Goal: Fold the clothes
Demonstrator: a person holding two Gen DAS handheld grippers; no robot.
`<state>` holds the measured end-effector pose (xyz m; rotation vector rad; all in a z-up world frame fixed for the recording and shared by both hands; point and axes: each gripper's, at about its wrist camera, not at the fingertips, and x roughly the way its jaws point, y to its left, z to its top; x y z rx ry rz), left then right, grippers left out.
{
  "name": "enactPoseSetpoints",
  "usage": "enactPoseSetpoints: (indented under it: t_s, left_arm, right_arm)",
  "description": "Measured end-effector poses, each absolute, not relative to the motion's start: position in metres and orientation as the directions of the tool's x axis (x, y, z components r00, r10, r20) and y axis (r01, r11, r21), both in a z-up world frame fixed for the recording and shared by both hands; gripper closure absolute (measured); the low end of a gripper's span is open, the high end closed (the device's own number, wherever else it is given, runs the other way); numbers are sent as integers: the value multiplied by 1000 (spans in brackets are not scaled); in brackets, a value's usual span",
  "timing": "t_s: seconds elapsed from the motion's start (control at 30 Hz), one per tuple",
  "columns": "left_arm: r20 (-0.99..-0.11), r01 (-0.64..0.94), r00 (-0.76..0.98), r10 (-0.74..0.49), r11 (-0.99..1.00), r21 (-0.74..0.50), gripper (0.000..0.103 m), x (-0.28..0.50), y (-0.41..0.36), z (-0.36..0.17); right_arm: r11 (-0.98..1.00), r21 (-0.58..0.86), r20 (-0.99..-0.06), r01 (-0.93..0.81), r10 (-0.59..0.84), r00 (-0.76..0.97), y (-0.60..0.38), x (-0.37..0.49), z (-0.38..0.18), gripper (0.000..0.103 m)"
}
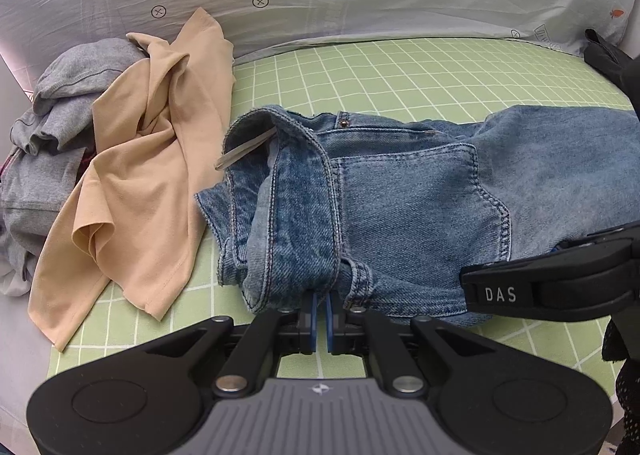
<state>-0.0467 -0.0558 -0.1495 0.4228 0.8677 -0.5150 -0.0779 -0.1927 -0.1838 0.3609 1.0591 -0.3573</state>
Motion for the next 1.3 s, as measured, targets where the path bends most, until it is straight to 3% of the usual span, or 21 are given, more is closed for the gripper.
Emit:
enactPoseSetpoints:
  t_s: [0.33, 0.4, 0.47, 0.97, 1.13, 1.3]
  left_arm:
    - [-806, 535, 556, -203, 830, 160, 94, -38, -53, -158]
    - [-800, 554, 564, -206, 813, 181, 88, -41, -57, -159]
    - [-791, 575, 577, -205, 790, 215, 80, -45, -61, -162]
    - [-702, 555, 710, -63, 663, 502, 80, -58, -81, -193]
    - [-703, 537, 707, -77, 706, 462, 84, -54, -76, -186]
    - [-707, 536, 695, -128, 748, 392, 98, -56, -61, -176]
  right_arm:
    - [890, 159, -886, 427, -62, 460, -201, -76, -176, 56]
    - [890, 162, -887, 426, -58, 458, -202, -75, -177, 56]
    - [891, 161, -888, 425, -57, 456, -201, -76, -179, 56]
    - [888, 198, -879, 414, -26, 476, -204, -80, -182, 57]
    - [886, 207, -874, 414, -23, 486, -203, -84, -182, 57]
    - [883, 204, -874, 422, -30, 486, -202, -81, -183, 57]
